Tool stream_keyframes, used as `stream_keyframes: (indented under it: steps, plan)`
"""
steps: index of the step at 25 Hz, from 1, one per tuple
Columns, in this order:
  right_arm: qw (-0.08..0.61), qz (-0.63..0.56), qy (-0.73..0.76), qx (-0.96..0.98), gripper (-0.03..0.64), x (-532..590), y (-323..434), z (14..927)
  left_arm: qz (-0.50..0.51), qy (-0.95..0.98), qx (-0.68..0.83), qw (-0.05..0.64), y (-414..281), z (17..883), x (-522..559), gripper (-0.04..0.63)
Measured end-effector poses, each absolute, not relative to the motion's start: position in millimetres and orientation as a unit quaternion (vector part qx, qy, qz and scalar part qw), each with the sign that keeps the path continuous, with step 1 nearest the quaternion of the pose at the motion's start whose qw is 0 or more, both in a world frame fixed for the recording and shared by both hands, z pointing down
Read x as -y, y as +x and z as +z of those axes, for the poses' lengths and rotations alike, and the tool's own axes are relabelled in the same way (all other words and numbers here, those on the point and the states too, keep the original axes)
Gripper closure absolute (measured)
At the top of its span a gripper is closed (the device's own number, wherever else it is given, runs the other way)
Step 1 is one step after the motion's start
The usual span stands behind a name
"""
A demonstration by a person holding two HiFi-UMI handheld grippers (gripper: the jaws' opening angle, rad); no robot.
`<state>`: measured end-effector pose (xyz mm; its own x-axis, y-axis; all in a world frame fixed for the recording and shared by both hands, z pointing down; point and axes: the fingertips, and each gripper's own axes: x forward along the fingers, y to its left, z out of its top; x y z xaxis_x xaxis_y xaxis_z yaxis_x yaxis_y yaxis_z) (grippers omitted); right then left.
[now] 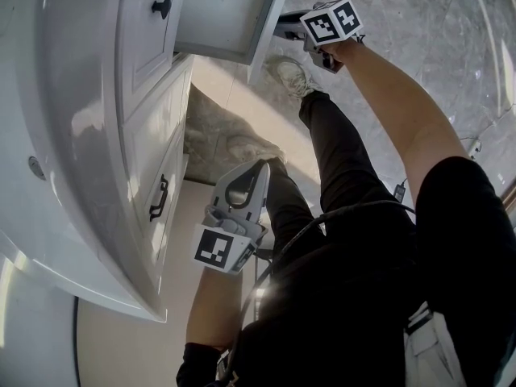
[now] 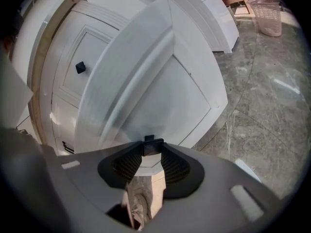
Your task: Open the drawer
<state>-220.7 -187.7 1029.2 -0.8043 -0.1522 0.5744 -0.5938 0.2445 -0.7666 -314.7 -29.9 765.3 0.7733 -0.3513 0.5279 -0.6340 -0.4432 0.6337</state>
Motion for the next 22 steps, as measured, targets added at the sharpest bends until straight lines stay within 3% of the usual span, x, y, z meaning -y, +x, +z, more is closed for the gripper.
stream_keyframes:
  steps: [22]
  plan:
    - [0.185,0.560,0.262,0.764,0.494,187.8,-218.5,1037.0,0.167,0.831,0.294,0.441,-317.1,770.7,25.7,0.604]
